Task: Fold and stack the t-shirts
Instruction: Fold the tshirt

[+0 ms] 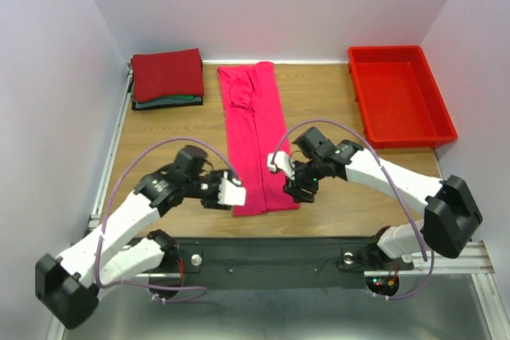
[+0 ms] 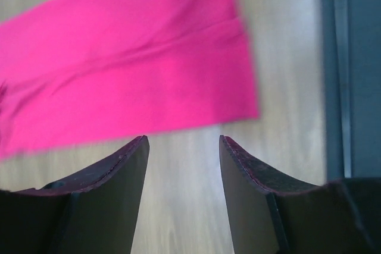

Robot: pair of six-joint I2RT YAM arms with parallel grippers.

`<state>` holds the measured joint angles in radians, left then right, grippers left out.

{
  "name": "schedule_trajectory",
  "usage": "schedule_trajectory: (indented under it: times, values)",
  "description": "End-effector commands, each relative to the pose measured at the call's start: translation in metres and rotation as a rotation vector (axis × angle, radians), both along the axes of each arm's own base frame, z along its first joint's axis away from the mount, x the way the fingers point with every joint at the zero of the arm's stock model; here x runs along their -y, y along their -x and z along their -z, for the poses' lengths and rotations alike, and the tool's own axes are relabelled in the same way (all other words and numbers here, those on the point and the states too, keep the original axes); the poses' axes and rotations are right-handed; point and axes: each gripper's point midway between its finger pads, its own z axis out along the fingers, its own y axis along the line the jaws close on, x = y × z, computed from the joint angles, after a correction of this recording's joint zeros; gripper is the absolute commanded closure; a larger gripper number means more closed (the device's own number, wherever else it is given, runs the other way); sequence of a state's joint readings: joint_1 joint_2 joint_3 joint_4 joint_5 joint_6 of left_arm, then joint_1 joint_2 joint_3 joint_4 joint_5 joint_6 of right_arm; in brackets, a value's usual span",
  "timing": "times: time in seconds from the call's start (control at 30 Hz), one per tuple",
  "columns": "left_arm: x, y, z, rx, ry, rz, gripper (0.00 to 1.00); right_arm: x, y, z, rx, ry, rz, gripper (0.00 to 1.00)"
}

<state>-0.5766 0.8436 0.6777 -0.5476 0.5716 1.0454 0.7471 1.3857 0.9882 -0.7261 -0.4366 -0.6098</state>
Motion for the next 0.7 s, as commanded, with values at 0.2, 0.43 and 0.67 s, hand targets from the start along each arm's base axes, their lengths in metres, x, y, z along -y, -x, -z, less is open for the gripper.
schedule_trajectory:
  times: [0.2,0.43,0.67]
  values:
    - [0.060,0.065,0.046,-0.055,-0.061,0.170,0.45,-0.007,0.010,0.050,0.221,0.032,-0.236,0.36]
    - [0.059,0.066,0.082,-0.025,-0.154,0.145,0.46,-0.012,0.003,0.067,0.241,0.050,-0.230,0.43]
    - [0.052,0.059,0.101,-0.014,-0.213,0.110,0.47,0.001,0.008,0.070,0.267,0.061,-0.221,0.47]
